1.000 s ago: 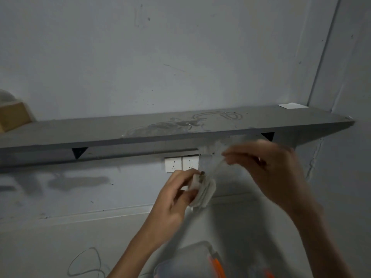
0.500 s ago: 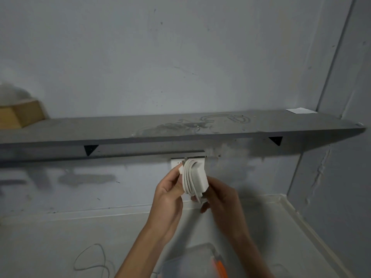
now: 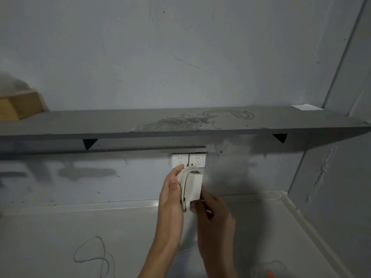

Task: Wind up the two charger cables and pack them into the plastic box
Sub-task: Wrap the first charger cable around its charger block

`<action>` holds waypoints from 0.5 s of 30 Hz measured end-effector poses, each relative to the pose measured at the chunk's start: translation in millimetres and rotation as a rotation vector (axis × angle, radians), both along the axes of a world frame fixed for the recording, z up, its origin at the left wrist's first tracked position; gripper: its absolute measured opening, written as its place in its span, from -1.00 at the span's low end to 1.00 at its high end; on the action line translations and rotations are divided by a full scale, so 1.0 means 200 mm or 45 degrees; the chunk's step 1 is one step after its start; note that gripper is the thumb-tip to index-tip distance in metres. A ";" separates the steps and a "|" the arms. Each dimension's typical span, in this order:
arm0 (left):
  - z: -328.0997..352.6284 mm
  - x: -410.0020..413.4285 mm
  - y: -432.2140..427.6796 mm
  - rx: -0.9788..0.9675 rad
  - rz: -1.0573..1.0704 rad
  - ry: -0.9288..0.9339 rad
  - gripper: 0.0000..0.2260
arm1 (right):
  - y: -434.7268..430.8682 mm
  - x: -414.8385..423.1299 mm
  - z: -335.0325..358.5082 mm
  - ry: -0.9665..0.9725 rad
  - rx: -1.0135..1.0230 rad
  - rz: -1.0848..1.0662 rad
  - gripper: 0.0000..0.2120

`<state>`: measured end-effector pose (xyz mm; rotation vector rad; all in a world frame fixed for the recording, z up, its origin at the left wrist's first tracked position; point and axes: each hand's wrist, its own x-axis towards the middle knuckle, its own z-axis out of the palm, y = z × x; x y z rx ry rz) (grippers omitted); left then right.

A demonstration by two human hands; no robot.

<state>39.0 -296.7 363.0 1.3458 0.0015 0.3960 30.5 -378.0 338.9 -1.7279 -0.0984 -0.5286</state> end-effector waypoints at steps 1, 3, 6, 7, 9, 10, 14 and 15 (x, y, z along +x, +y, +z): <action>0.00 -0.01 -0.03 0.016 0.001 -0.003 -0.64 | 0.01 0.00 -0.02 -0.013 -0.067 -0.056 -0.69; 0.01 -0.03 -0.07 0.011 -0.024 0.024 -0.50 | 0.02 0.01 -0.05 -0.074 -0.177 -0.173 -0.79; -0.01 -0.04 -0.10 0.274 0.071 -0.031 -0.29 | 0.00 0.01 -0.05 -0.167 -0.291 -0.254 -0.78; -0.01 -0.05 -0.11 0.338 0.097 -0.058 -0.31 | -0.01 0.01 -0.05 -0.192 -0.325 -0.252 -0.77; 0.01 -0.04 -0.10 0.409 0.144 -0.119 -0.43 | -0.03 0.00 -0.04 -0.199 -0.322 -0.202 -0.71; 0.02 -0.03 -0.09 0.444 0.180 -0.162 -0.55 | -0.04 0.00 -0.03 -0.160 -0.250 -0.139 -0.68; 0.06 0.01 -0.01 0.289 0.260 -0.130 -0.80 | -0.13 0.01 0.03 0.122 0.031 0.271 -0.67; 0.07 0.01 0.00 0.207 0.207 -0.061 -0.78 | -0.16 0.02 0.04 0.181 0.001 0.366 -0.67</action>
